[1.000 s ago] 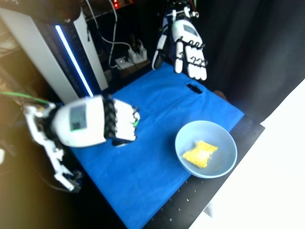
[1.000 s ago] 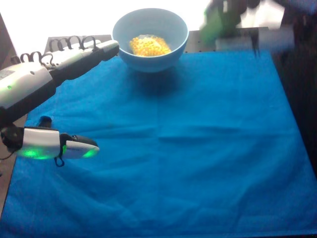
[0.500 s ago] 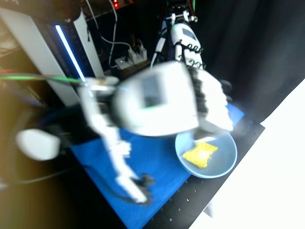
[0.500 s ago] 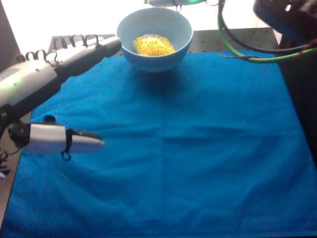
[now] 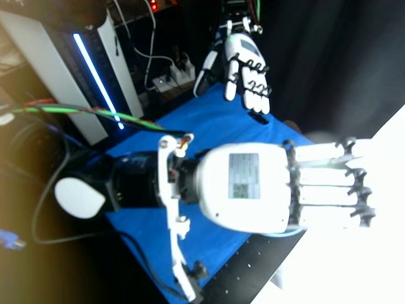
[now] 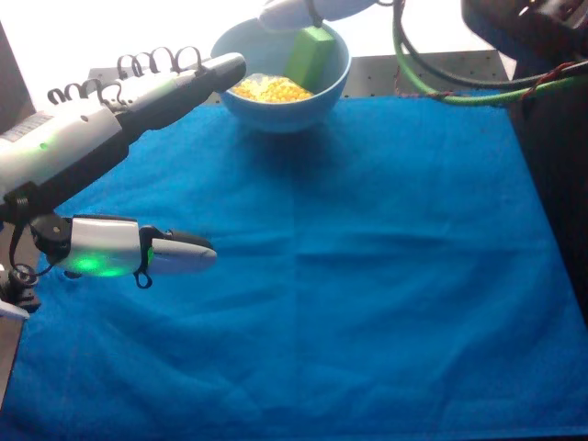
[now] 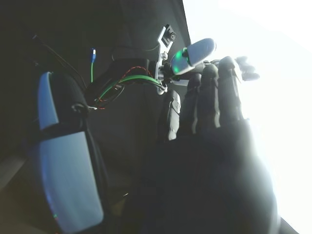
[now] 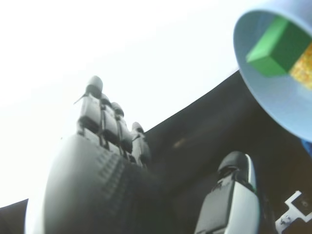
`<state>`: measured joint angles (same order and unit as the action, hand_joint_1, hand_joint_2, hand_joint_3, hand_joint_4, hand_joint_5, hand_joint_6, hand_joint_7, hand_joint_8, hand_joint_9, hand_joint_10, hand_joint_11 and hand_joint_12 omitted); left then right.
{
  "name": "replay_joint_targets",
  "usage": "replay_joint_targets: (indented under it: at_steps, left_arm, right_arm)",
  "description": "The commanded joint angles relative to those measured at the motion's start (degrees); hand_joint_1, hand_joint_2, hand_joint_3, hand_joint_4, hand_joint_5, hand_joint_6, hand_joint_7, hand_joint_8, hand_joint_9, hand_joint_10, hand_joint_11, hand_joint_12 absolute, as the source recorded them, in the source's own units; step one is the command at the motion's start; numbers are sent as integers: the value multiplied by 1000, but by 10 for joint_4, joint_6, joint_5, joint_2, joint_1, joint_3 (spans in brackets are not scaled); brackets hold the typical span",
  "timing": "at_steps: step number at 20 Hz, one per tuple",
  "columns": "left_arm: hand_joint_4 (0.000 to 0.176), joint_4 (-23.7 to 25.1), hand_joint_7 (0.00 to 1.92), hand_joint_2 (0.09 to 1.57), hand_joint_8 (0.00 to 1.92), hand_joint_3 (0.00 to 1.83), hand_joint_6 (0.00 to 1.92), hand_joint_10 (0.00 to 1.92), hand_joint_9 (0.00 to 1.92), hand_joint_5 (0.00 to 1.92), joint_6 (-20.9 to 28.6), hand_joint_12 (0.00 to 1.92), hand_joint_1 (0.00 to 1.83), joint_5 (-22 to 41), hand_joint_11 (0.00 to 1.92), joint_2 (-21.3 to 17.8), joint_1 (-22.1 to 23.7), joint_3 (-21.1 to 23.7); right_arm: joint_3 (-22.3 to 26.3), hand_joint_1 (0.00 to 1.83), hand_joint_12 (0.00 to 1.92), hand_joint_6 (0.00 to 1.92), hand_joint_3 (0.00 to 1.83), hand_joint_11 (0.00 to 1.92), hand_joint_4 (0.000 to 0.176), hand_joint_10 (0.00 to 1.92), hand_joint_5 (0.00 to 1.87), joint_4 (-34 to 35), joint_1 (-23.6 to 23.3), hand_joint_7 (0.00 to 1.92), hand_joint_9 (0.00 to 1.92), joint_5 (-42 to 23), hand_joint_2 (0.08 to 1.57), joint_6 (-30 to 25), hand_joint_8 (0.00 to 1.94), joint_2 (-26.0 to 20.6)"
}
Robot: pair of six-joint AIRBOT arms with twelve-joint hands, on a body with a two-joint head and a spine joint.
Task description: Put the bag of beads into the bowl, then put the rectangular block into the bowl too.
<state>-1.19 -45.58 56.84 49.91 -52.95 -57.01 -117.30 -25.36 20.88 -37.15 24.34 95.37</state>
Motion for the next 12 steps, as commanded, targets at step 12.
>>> replay_joint_targets:
  at_steps: [12]
  left_arm:
    - [176,-43,0,843,0,0,0,0,0,0,2,0,683,164,0,-23,-39,37]
  right_arm:
    - [294,725,0,0,0,0,176,0,0,226,203,0,0,-400,847,1,0,-230]
